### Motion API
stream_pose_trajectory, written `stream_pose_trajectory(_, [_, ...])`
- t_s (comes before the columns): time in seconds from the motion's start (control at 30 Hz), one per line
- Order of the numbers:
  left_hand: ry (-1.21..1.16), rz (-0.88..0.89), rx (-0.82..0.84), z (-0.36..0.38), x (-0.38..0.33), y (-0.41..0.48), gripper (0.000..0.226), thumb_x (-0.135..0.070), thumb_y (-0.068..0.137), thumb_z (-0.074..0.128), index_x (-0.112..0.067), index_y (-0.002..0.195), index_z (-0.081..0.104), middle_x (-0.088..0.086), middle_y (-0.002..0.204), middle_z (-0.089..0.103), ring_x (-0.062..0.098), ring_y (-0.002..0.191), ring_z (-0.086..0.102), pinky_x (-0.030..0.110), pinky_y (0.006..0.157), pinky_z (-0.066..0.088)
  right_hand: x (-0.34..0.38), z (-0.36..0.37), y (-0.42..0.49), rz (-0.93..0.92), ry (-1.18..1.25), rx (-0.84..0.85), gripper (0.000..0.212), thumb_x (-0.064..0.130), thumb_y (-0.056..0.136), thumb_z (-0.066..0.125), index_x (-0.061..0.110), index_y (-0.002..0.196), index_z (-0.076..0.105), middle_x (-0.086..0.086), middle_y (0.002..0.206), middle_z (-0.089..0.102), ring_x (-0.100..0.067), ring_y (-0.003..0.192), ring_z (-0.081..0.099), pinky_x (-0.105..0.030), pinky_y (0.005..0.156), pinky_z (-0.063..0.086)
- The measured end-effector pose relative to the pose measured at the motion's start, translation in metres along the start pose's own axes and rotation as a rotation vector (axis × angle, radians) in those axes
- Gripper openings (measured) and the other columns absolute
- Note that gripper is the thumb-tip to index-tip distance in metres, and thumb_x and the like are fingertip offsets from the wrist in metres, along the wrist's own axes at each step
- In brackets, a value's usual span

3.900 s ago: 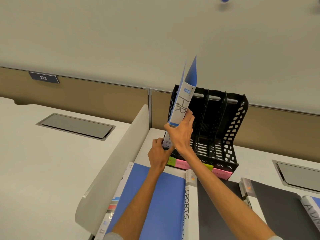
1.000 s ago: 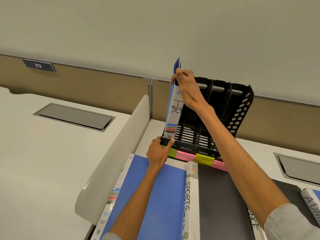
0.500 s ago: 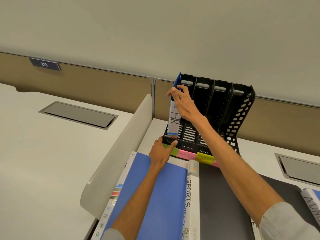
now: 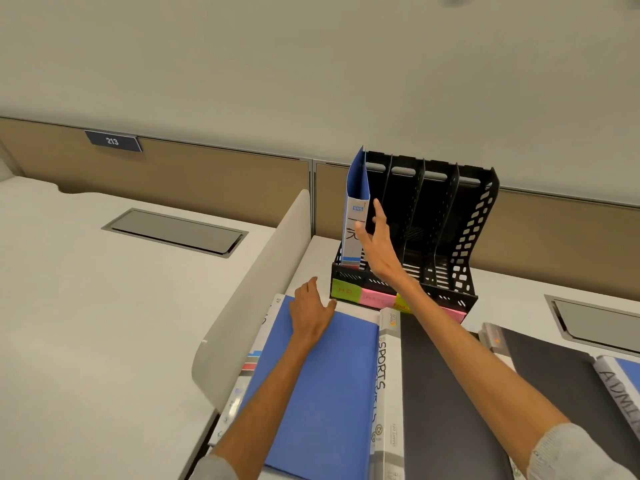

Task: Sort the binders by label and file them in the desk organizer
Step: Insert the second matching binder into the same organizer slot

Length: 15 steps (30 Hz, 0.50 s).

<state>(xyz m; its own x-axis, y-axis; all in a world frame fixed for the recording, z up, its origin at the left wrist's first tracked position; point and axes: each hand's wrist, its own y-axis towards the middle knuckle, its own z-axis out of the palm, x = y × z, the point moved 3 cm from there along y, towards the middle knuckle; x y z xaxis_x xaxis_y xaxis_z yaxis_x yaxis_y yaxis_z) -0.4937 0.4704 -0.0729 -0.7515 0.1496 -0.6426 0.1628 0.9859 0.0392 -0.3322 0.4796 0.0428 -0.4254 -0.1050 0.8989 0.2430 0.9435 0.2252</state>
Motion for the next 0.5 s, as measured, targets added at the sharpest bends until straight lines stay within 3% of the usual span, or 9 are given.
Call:
stream_pose_trajectory(0.13, [0.04, -0.011, -0.015, -0.021, 0.004, -0.011, 0.075, -0.047, 0.09, 0.062, -0.014, 0.15, 0.03, 0.008, 0.153, 0.038, 0.025, 0.141, 0.034, 0.046, 0.113, 0.029, -0.014, 0.008, -0.031, 0.075, -0.086, 0.102, 0.071, 0.051, 0.098, 0.041, 0.032, 0.155, 0.004, -0.007, 0.162, 0.013, -0.03, 0.145, 0.028, -0.051, 0.114, 0.028])
stream_pose_trajectory(0.23, [0.081, -0.015, -0.032, -0.035, 0.007, -0.021, 0.079, -0.05, 0.087, 0.064, -0.014, 0.149, 0.031, 0.009, 0.15, 0.04, 0.027, 0.139, 0.036, 0.048, 0.112, 0.032, -0.019, 0.009, -0.051, 0.133, -0.133, 0.154, 0.072, 0.048, 0.099, 0.043, 0.025, 0.156, 0.007, -0.007, 0.163, 0.014, -0.03, 0.148, 0.022, -0.053, 0.118, 0.024])
stream_pose_trajectory(0.5, [0.188, -0.109, 0.024, -0.057, 0.019, -0.063, 0.081, -0.041, 0.088, 0.065, -0.007, 0.149, 0.024, 0.013, 0.149, 0.037, 0.031, 0.136, 0.037, 0.045, 0.107, 0.035, -0.036, 0.01, -0.109, 0.291, -0.174, 0.248, 0.072, 0.043, 0.1, 0.048, 0.018, 0.156, 0.01, -0.013, 0.16, 0.025, -0.033, 0.143, 0.034, -0.048, 0.113, 0.031])
